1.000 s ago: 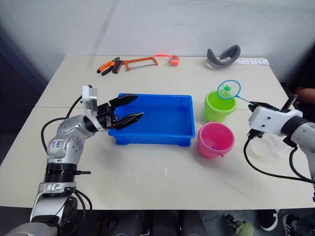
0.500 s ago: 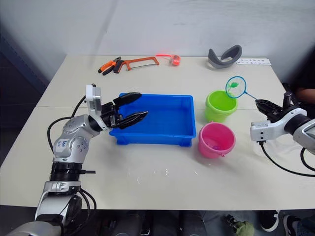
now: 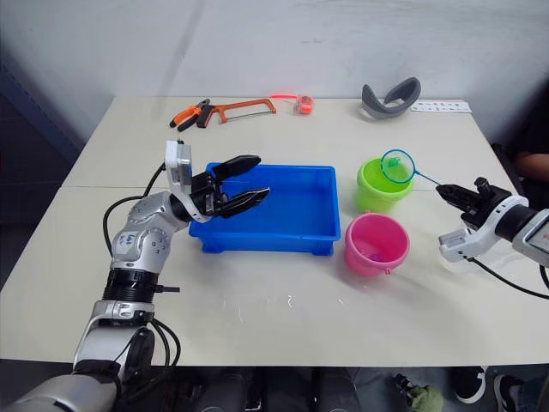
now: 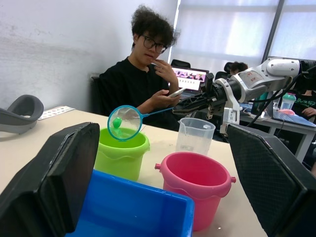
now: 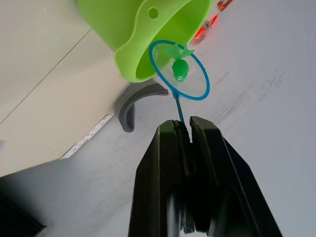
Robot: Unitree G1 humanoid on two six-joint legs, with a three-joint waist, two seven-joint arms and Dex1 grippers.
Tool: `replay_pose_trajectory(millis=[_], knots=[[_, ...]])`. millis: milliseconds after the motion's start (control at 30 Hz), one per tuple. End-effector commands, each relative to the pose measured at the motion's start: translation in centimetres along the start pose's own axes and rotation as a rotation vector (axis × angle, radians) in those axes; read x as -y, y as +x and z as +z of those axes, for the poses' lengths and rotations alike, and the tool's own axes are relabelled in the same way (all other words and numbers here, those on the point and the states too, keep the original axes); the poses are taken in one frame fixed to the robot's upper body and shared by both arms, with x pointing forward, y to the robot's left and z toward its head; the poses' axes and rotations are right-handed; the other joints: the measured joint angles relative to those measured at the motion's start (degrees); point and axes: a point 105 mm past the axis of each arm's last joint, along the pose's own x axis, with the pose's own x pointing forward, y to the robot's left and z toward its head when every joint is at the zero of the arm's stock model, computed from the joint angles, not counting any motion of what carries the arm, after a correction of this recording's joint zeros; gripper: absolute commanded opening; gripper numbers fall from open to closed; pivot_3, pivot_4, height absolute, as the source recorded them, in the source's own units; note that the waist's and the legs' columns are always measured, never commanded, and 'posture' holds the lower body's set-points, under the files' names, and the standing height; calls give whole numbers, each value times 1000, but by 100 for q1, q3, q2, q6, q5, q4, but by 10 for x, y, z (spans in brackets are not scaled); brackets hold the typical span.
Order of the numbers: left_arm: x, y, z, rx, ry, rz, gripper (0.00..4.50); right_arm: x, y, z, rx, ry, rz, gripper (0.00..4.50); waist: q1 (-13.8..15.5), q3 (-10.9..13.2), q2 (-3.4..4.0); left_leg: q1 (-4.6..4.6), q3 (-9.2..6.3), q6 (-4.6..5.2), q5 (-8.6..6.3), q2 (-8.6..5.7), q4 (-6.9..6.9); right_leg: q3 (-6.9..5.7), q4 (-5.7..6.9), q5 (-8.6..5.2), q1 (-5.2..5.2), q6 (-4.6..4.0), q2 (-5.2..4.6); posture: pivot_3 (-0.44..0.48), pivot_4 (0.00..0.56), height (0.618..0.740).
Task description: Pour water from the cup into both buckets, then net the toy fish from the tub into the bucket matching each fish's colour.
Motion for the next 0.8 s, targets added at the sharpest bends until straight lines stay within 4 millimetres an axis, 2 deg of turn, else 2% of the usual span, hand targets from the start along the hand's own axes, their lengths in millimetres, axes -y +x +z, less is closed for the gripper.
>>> replay_pose_trajectory(millis=[33, 100, 300, 500, 633, 767, 800], knots=[[1, 7, 6, 23, 27, -28, 4442, 12, -2, -11, -2, -77, -10, 0, -14, 0, 1, 0, 0, 0, 0, 0, 0, 1, 0, 0, 0, 0, 0, 0, 150, 740], [1, 9, 5, 25, 20, -35, 4442, 13, 0, -11, 22, -114, -4, 0, -27, 1, 1, 0, 0, 0, 0, 0, 0, -1, 0, 0, -1, 0, 0, 0, 150, 740], [-3, 15, 6, 32, 20, -52, 4442, 29, 4, -24, 36, -181, -16, 0, -64, 2, 3, -3, 0, -3, 2, 0, -2, 0, 1, 0, -5, 0, 2, 0, 150, 740], [-3, 16, 4, 39, 18, -53, 4442, 12, 7, -5, 134, -168, 80, 0, -52, 2, 3, -7, -2, -3, 2, 0, -4, -2, -2, 0, -5, -1, 2, 0, 150, 740], [-4, 16, 4, 44, 18, -45, 4442, 15, 3, -18, 75, -147, 65, 0, -64, 2, 4, -7, -1, -3, 2, -1, -4, -3, -1, 0, -6, -1, 1, 0, 150, 740], [-3, 15, 2, 45, 14, -36, 4442, 14, 2, -14, 78, -133, 50, 0, -65, 2, 4, -6, -1, -3, 2, 1, -4, -3, 0, 0, -6, -1, 2, 0, 150, 740], [-3, 15, 2, 46, 14, -37, 4442, 18, 1, -20, 47, -119, 33, 0, -63, 2, 4, -6, -1, -3, 2, 1, -4, -3, 0, 0, -6, -1, 2, 0, 150, 740]])
